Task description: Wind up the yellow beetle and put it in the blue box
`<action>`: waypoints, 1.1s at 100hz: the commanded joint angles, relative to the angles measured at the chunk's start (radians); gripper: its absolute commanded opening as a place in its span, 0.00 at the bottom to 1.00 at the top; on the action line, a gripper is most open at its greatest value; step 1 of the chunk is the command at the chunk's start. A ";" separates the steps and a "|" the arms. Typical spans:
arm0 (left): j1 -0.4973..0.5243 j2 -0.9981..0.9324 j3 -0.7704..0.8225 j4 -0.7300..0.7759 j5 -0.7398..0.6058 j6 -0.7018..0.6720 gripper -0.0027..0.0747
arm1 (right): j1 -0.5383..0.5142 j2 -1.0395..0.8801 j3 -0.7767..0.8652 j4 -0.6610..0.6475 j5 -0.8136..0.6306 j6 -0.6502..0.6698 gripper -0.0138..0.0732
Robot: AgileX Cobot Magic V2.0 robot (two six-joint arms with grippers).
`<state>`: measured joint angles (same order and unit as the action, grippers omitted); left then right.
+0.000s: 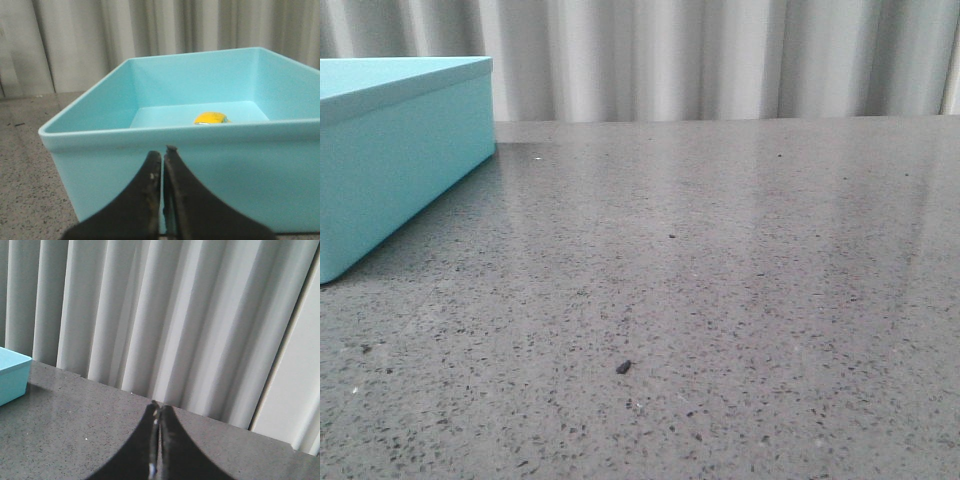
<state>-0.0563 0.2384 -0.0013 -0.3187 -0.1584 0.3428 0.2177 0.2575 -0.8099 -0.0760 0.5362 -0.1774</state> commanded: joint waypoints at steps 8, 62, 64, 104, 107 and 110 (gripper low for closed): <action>0.002 0.010 0.025 0.049 -0.016 -0.001 0.01 | 0.003 0.013 -0.019 0.002 -0.039 -0.007 0.10; 0.002 -0.273 0.025 0.131 0.068 -0.001 0.01 | 0.003 0.013 0.012 0.012 -0.018 -0.007 0.10; 0.002 -0.267 0.025 0.131 0.076 -0.001 0.01 | 0.003 0.013 0.019 0.017 -0.022 -0.007 0.10; 0.002 -0.266 0.025 0.129 0.438 -0.001 0.01 | 0.003 0.013 0.062 0.076 -0.051 -0.007 0.10; 0.002 -0.266 0.025 0.129 0.445 -0.001 0.01 | 0.003 0.013 0.062 0.076 -0.049 -0.007 0.10; 0.002 -0.266 0.025 0.129 0.457 -0.001 0.01 | 0.003 0.013 0.062 0.076 -0.048 -0.007 0.10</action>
<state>-0.0563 -0.0040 -0.0013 -0.1839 0.3294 0.3428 0.2177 0.2575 -0.7261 0.0000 0.5721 -0.1774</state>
